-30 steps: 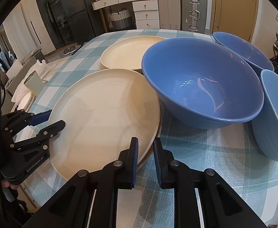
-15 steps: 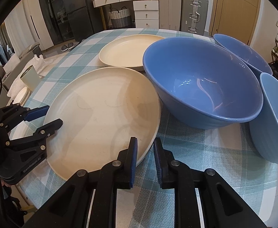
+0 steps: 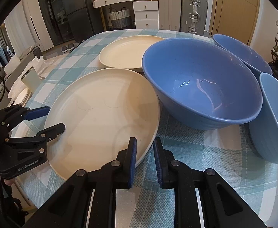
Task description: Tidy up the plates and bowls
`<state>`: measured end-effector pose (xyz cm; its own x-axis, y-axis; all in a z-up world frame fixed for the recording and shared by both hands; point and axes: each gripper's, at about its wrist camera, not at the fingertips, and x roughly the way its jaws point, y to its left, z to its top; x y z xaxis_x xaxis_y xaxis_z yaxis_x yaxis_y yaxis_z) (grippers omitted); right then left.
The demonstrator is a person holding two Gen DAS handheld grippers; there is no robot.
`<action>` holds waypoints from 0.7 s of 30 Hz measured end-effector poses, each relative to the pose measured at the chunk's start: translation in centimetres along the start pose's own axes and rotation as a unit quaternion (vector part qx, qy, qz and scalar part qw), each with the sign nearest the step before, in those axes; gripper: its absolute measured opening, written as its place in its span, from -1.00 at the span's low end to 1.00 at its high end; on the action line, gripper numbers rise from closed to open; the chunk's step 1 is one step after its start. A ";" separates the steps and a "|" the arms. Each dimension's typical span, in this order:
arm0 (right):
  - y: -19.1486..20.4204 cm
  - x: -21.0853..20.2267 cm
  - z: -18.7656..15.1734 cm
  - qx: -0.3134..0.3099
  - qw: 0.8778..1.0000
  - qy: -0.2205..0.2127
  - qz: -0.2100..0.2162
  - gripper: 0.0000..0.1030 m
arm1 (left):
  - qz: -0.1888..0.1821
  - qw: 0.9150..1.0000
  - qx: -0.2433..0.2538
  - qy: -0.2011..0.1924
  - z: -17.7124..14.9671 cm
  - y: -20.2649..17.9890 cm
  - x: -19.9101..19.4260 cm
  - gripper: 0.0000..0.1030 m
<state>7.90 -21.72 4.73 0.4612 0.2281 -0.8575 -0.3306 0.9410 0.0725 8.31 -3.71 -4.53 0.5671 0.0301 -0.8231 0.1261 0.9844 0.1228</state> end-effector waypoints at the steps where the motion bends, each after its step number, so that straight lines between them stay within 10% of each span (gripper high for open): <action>1: 0.0 -0.2 0.0 0.000 1.000 -0.002 0.000 -0.65 | -0.004 1.000 -0.005 -0.005 0.1 0.3 -0.3 0.41; 4: 0.0 -1.0 0.2 -0.002 1.000 -0.009 0.007 -0.62 | -0.020 0.999 -0.025 -0.014 0.3 1.1 -1.0 0.46; 15: 1.3 -5.6 1.8 -0.024 0.997 -0.065 0.037 0.56 | -0.067 0.994 -0.061 -0.056 1.1 2.7 -4.2 0.60; 21: 1.4 -7.7 3.0 -0.033 0.995 -0.087 0.034 0.77 | -0.073 0.991 -0.082 -0.079 1.8 3.3 -5.7 0.95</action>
<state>6.34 -21.41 12.99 0.5687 0.3361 -0.7507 -0.4163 0.9048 0.0898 6.99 -0.98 1.58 0.6745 -0.1301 -0.7267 0.0906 0.9915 -0.0933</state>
